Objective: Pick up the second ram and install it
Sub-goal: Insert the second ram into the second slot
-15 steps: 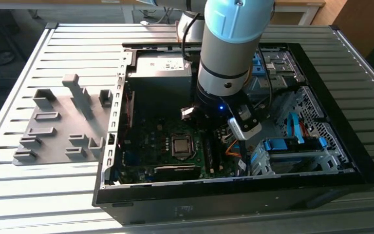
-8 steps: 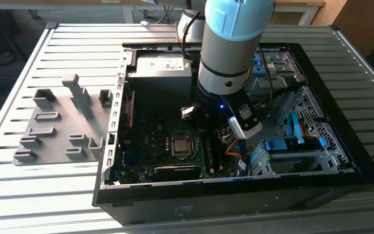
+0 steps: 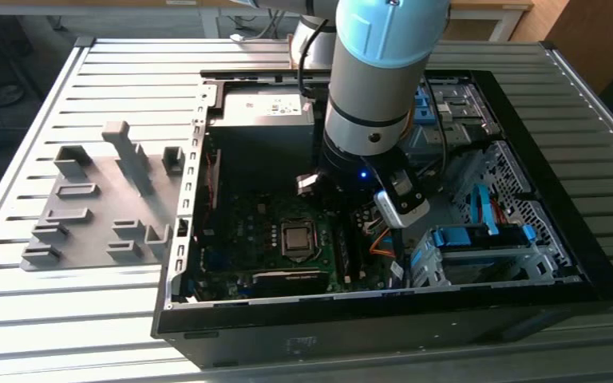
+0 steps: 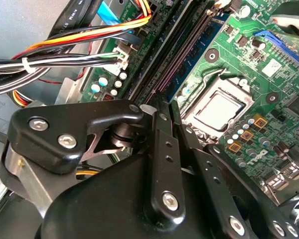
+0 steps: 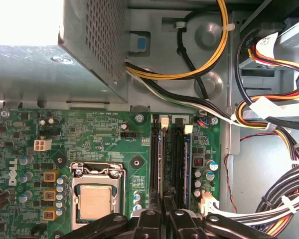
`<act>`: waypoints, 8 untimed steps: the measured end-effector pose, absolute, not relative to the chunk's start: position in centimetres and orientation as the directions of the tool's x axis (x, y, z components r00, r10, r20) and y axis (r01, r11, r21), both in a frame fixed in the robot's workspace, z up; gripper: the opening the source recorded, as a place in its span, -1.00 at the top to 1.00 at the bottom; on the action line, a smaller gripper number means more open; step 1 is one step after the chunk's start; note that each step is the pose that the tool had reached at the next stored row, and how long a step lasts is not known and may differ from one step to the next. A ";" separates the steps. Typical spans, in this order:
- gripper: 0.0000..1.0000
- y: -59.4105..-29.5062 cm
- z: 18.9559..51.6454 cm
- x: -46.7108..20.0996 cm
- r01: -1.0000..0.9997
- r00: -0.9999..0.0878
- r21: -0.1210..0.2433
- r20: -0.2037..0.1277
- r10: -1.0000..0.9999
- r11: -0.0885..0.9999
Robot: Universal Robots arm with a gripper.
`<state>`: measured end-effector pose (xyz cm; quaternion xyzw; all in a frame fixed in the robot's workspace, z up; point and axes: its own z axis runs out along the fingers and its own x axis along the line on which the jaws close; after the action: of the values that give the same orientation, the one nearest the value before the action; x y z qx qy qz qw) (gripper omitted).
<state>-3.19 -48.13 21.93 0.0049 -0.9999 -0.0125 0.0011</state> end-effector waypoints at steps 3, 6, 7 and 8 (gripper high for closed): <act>0.73 -48.1 21.9 -3.2 -0.010 -1.000 0.025 0.002 -0.010 1.000; 0.73 -48.1 21.9 -3.1 -0.010 -1.000 0.025 0.002 -0.010 1.000; 0.73 -48.1 21.9 -3.1 -0.010 -1.000 0.025 0.002 -0.010 1.000; 0.73 -48.1 21.9 -3.1 -0.010 -1.000 0.025 0.002 -0.010 1.000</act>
<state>-3.09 -48.13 21.87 0.0050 -0.9999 -0.0125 0.0012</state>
